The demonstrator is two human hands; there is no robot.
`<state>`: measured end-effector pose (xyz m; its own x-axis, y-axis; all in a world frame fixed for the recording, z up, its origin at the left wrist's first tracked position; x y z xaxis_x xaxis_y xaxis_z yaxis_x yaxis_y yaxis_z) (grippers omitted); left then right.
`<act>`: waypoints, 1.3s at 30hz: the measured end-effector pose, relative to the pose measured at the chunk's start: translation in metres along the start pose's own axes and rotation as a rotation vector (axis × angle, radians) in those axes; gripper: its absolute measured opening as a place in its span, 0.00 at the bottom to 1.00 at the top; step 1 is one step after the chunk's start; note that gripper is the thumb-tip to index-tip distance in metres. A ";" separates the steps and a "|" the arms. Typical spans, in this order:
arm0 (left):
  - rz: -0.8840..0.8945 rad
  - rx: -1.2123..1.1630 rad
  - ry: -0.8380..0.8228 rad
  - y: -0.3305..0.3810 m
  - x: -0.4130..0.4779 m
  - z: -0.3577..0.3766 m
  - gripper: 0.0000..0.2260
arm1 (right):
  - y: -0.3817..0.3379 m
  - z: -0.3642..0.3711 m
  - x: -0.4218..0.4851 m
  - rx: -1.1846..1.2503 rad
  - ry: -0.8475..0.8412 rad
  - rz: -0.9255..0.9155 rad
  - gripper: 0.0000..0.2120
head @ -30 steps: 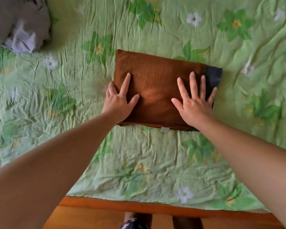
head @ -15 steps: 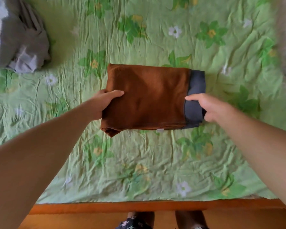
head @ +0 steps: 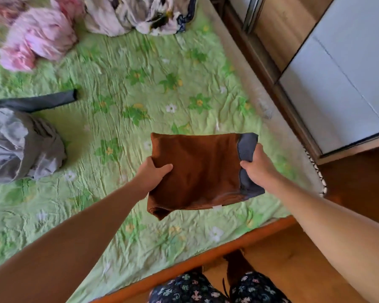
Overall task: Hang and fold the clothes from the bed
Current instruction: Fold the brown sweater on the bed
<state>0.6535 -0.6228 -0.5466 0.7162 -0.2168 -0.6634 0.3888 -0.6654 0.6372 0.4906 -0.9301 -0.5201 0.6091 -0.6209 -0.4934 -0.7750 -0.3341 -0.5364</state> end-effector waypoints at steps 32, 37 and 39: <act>0.770 1.095 -0.419 0.326 -0.350 0.487 0.40 | 0.339 -0.456 -0.249 -0.379 0.063 0.086 0.27; 0.736 1.055 -0.353 0.378 -0.304 0.486 0.40 | 0.300 -0.485 -0.177 -0.513 0.065 -0.034 0.26; 0.733 1.031 -0.334 0.398 -0.283 0.486 0.40 | 0.288 -0.498 -0.144 -0.517 0.071 -0.067 0.26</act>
<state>0.3239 -1.1736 -0.2956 0.3351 -0.8267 -0.4520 -0.7543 -0.5229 0.3971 0.0955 -1.2901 -0.2625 0.6609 -0.6267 -0.4129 -0.7276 -0.6698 -0.1482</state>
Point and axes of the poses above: each hand's wrist, its own x-axis towards the middle knuckle, its own z-axis out of the palm, y = z × x, the point moved 10 cm from there along x, towards the middle knuckle, and after that the axes turned 3 degrees about -x, right-handed, at the moved point
